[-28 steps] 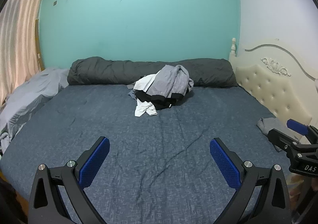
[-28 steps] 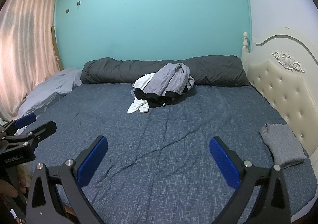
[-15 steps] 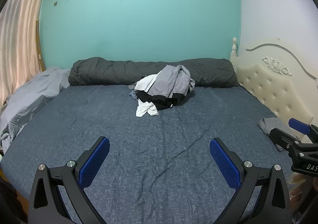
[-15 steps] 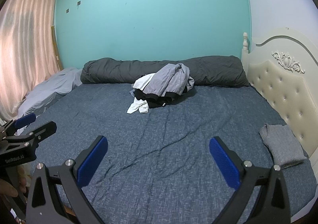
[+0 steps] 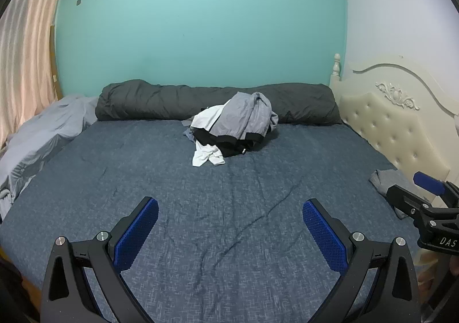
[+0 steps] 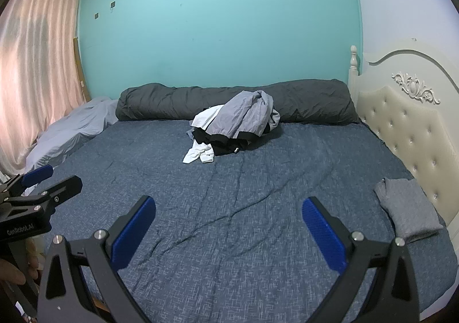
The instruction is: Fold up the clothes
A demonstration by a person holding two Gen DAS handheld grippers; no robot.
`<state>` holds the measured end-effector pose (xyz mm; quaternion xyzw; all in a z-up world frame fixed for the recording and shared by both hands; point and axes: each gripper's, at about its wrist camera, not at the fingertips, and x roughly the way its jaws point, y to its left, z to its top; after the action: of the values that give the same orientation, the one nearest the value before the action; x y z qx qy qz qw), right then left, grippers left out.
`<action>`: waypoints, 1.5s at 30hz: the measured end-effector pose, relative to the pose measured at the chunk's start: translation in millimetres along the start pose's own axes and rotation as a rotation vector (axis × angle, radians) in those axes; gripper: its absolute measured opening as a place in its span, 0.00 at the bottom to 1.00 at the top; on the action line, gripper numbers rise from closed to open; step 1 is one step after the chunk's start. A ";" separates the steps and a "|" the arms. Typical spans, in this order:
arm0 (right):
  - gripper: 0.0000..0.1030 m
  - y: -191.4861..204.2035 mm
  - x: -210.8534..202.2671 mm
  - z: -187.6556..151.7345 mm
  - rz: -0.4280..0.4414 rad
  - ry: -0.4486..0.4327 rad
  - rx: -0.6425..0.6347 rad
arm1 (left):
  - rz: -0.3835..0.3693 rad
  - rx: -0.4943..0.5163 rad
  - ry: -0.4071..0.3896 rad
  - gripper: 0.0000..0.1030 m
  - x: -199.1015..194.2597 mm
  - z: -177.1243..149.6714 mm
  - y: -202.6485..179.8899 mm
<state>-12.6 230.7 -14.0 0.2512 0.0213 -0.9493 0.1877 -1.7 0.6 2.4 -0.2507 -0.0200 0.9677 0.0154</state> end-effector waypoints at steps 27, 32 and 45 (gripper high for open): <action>1.00 -4.0 -2.3 4.6 -0.001 -0.002 -0.006 | -0.011 0.016 -0.007 1.00 -3.5 2.2 -8.1; 1.00 -4.4 -2.5 5.7 -0.002 -0.003 -0.007 | -0.012 0.015 -0.012 1.00 -5.2 3.1 -8.1; 1.00 -4.5 -1.2 7.3 0.003 -0.002 -0.017 | -0.021 0.022 -0.010 1.00 -1.9 6.5 -9.8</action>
<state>-16.7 234.3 -7.3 0.2485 0.0288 -0.9491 0.1913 -3.1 10.1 9.5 -0.2454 -0.0123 0.9689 0.0284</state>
